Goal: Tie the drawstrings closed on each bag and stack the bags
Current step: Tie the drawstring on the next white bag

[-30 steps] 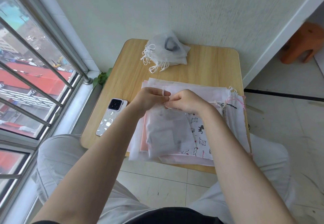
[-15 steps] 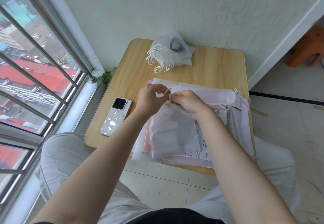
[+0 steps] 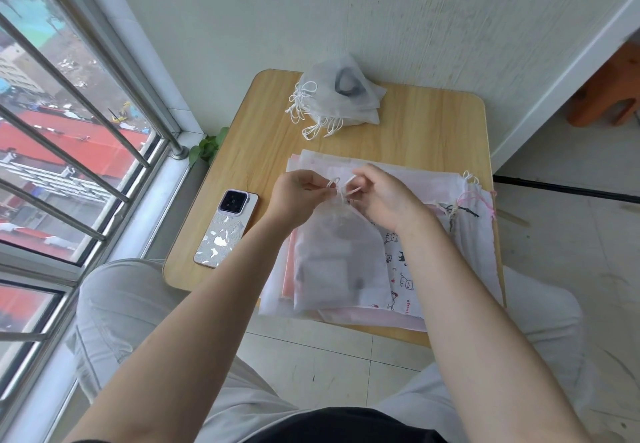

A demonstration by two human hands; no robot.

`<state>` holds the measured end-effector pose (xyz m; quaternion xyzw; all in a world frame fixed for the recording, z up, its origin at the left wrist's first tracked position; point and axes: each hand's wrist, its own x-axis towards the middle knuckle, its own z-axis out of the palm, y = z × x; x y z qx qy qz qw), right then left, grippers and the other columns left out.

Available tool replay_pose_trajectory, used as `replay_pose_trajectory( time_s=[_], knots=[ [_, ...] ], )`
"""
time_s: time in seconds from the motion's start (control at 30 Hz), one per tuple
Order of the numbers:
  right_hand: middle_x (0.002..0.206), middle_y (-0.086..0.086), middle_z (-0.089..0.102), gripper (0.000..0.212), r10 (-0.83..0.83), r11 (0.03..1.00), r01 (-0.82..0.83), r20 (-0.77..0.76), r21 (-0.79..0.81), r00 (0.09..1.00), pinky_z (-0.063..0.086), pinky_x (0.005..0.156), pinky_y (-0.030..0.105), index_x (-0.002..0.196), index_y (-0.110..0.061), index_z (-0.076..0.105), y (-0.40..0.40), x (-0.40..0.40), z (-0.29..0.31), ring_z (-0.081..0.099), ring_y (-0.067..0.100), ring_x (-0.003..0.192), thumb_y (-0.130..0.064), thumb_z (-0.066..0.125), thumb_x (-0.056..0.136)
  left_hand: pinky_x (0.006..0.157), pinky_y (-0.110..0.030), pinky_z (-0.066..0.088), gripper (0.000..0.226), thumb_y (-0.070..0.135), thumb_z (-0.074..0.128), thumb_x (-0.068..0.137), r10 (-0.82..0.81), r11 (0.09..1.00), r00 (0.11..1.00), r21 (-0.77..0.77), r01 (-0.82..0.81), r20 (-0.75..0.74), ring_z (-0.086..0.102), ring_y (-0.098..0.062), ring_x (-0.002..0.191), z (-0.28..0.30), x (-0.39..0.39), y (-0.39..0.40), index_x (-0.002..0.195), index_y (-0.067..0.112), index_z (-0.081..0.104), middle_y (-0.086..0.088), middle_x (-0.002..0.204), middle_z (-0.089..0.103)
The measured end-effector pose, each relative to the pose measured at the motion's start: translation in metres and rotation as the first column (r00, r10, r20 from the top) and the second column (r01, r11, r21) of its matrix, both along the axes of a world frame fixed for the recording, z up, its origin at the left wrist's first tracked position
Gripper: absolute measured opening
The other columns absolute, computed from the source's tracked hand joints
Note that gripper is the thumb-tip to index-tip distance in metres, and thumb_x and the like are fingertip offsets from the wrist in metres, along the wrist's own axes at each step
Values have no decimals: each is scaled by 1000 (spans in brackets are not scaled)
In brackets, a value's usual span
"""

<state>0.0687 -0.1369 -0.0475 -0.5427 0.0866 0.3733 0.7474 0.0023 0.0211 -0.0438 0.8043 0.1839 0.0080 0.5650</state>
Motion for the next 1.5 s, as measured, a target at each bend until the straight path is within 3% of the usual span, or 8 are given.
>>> replay_pose_trajectory(
  time_s=[0.2,0.27,0.47,0.73,1.0,1.13,1.33,1.5],
  knots=[
    [70,9,60,45,-335,874,356,-121,330,935,54,91,38,56,-14,39,-5,3,13,68,26,81,-21,57,96,71,-18,51,5,15,81,77,39,999,998,-16,-40,-38,67,-8,77,-3,-4,2,77,17,76,7,79,74],
    [62,6,51,44,-341,866,363,-124,343,932,57,77,35,60,-15,35,-5,3,19,61,21,61,-24,54,99,70,-19,51,4,18,80,79,51,998,998,-30,-53,-48,65,-5,75,-3,-5,1,76,17,77,7,80,74],
    [48,-2,29,41,-143,972,173,184,-157,972,13,43,22,63,-20,30,-7,-1,23,18,12,38,-25,53,97,68,-24,51,17,20,70,87,137,990,988,42,-134,-78,62,-8,66,-5,-6,5,71,19,69,8,70,70],
    [64,6,36,19,351,724,-5,362,-690,864,23,52,27,66,-16,35,-5,-13,18,29,18,52,-13,44,82,74,-35,58,19,17,67,87,165,980,979,130,-150,-118,70,-19,72,-5,-6,10,68,19,65,7,65,71],
    [94,-2,60,36,690,495,-169,268,-852,672,45,67,31,98,-15,55,-16,-21,16,56,15,75,-31,77,74,65,-34,53,15,14,56,77,172,980,966,136,-147,-192,65,-19,62,4,-9,18,66,8,65,-4,68,73],
    [102,6,66,24,759,417,-93,290,-904,582,51,78,36,95,-10,64,-10,-22,12,63,24,93,-21,74,77,77,-33,43,43,15,58,78,329,833,928,516,-198,-176,50,-24,109,4,-7,22,121,12,56,-4,120,58],
    [93,4,65,20,724,495,-59,374,-867,579,49,71,34,90,-10,66,-1,-24,15,60,23,85,-23,74,77,89,-26,47,27,12,54,88,-231,890,965,374,261,-124,61,-15,105,14,0,1,108,21,71,5,113,67],
    [86,-2,62,21,677,572,-58,432,-818,596,41,63,27,89,-13,63,4,-26,12,54,14,75,-26,75,78,78,-31,49,20,25,52,89,-230,831,920,428,355,-318,60,-21,93,15,7,2,91,16,69,1,98,66]
  ],
)
